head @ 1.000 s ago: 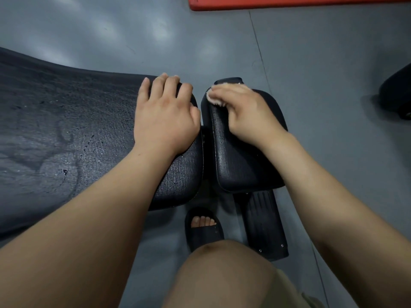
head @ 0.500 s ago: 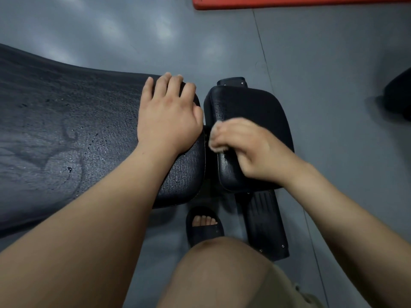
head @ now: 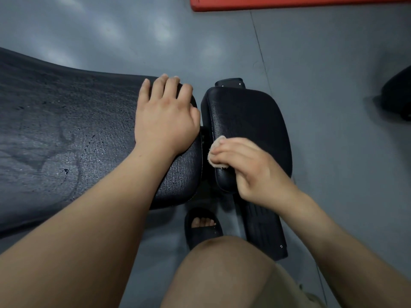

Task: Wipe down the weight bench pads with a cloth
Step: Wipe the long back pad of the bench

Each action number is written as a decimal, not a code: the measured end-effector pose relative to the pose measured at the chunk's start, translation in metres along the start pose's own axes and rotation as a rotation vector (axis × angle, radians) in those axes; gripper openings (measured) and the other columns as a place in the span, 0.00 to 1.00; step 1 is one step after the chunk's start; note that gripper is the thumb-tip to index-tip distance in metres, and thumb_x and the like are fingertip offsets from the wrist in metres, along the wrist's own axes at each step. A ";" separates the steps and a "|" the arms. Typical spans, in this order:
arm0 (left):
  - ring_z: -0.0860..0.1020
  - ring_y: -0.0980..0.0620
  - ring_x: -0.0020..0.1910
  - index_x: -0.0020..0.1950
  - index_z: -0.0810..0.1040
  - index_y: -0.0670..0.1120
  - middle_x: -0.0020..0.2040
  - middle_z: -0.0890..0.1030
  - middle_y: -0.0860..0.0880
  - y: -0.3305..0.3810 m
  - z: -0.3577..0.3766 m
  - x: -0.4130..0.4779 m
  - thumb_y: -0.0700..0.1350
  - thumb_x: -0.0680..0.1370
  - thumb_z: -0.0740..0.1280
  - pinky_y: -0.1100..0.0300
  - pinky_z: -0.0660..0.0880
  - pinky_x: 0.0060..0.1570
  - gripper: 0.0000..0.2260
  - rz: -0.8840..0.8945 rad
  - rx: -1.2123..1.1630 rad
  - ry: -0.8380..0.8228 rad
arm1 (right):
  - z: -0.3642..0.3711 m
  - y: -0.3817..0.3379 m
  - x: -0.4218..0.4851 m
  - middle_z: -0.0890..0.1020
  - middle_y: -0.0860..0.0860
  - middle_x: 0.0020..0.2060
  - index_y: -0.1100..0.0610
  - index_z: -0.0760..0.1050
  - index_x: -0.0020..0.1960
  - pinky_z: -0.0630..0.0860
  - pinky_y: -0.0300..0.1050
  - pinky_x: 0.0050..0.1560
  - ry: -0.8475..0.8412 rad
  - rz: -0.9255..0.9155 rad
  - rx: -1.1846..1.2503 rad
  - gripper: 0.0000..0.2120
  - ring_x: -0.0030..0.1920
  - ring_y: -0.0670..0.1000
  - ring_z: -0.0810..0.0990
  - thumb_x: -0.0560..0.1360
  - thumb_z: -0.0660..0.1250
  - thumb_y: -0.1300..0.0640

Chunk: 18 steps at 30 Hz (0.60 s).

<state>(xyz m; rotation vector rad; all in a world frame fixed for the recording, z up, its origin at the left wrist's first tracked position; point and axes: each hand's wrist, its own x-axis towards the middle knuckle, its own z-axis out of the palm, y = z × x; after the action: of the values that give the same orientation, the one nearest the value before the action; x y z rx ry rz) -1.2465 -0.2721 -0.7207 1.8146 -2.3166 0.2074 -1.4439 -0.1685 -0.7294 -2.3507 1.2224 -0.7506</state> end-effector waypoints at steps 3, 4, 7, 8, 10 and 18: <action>0.66 0.42 0.75 0.67 0.75 0.47 0.71 0.74 0.45 0.000 0.000 0.001 0.52 0.78 0.53 0.40 0.57 0.76 0.21 0.003 0.002 -0.003 | -0.004 0.019 0.029 0.82 0.55 0.59 0.64 0.81 0.58 0.72 0.52 0.68 0.051 0.045 -0.049 0.25 0.63 0.57 0.79 0.69 0.55 0.77; 0.66 0.42 0.75 0.67 0.75 0.47 0.72 0.74 0.45 0.000 0.000 0.000 0.52 0.78 0.53 0.40 0.57 0.76 0.21 0.005 0.006 -0.004 | -0.004 0.025 0.038 0.82 0.54 0.60 0.63 0.81 0.59 0.73 0.52 0.67 0.081 0.083 -0.062 0.25 0.63 0.56 0.79 0.69 0.56 0.77; 0.66 0.41 0.75 0.67 0.75 0.47 0.72 0.74 0.44 0.000 0.000 -0.001 0.52 0.78 0.53 0.41 0.57 0.76 0.22 0.008 0.005 -0.004 | -0.001 0.032 0.045 0.82 0.53 0.62 0.62 0.81 0.60 0.73 0.48 0.67 0.135 0.140 -0.071 0.23 0.62 0.54 0.78 0.71 0.59 0.77; 0.66 0.41 0.75 0.67 0.75 0.47 0.72 0.74 0.44 0.000 0.000 -0.001 0.52 0.78 0.53 0.40 0.57 0.76 0.22 0.008 0.003 -0.001 | 0.000 0.029 0.040 0.82 0.53 0.62 0.63 0.81 0.59 0.72 0.46 0.68 0.146 0.133 -0.070 0.23 0.62 0.54 0.78 0.71 0.60 0.78; 0.66 0.41 0.75 0.67 0.75 0.47 0.72 0.73 0.44 -0.001 0.000 -0.001 0.52 0.79 0.53 0.40 0.57 0.76 0.21 0.008 0.004 0.002 | -0.001 0.023 0.022 0.81 0.54 0.62 0.64 0.81 0.59 0.72 0.47 0.67 0.150 0.133 -0.050 0.23 0.62 0.54 0.78 0.70 0.60 0.78; 0.58 0.40 0.79 0.75 0.71 0.54 0.78 0.67 0.45 0.000 0.001 0.001 0.57 0.81 0.53 0.37 0.50 0.78 0.23 -0.016 0.004 -0.073 | -0.003 0.032 0.003 0.80 0.54 0.64 0.63 0.79 0.64 0.72 0.49 0.70 0.168 0.174 -0.109 0.26 0.66 0.55 0.77 0.71 0.61 0.80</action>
<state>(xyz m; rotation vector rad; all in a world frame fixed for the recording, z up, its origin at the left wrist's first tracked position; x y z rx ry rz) -1.2470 -0.2729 -0.7216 1.8728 -2.3505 0.1451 -1.4642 -0.1883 -0.7437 -2.2648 1.5531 -0.8555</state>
